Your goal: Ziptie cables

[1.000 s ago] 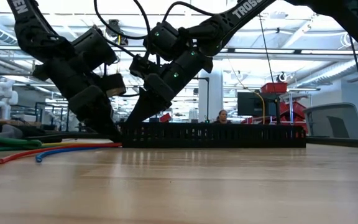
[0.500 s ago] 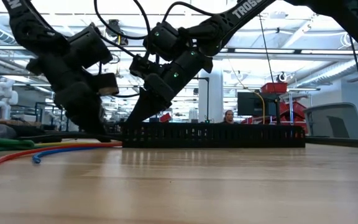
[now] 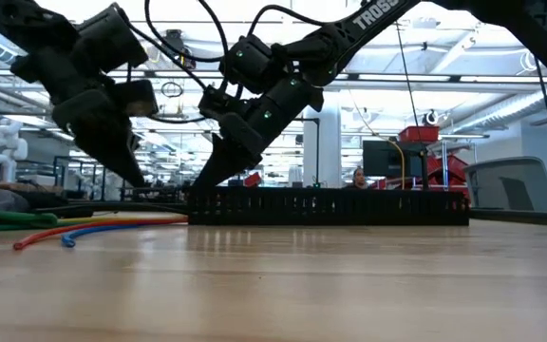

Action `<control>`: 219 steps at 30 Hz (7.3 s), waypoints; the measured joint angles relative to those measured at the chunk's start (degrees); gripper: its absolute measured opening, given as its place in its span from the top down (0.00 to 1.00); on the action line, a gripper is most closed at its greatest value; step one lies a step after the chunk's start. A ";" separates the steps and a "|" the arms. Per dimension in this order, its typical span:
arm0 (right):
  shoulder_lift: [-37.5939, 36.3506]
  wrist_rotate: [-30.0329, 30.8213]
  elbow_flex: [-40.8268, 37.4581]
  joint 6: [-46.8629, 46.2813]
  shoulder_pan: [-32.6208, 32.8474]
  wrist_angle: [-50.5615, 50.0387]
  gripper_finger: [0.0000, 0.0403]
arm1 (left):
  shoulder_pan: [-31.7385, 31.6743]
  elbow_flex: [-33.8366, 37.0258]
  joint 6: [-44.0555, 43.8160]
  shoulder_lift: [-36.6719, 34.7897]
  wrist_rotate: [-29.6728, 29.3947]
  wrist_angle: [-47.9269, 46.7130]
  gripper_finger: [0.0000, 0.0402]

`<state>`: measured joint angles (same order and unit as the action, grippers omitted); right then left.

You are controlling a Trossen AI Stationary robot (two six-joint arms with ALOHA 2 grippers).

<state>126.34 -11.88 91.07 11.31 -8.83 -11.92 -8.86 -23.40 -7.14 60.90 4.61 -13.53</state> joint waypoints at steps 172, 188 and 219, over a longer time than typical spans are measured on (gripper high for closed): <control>-49.10 19.02 -43.86 -46.75 7.80 -36.35 1.00 | -1.44 -38.01 3.38 25.75 4.38 -6.80 1.00; -87.42 23.50 -42.69 -36.11 0.08 -1.34 1.00 | -4.77 -3.10 -14.68 -15.85 6.83 41.69 1.00; -94.50 52.21 -78.46 -40.82 34.08 41.32 1.00 | 6.34 22.97 -25.55 -18.29 -0.40 69.78 1.00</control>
<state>31.85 40.33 12.61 -29.51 25.26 29.39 -2.52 -0.43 -32.69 42.61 4.21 56.25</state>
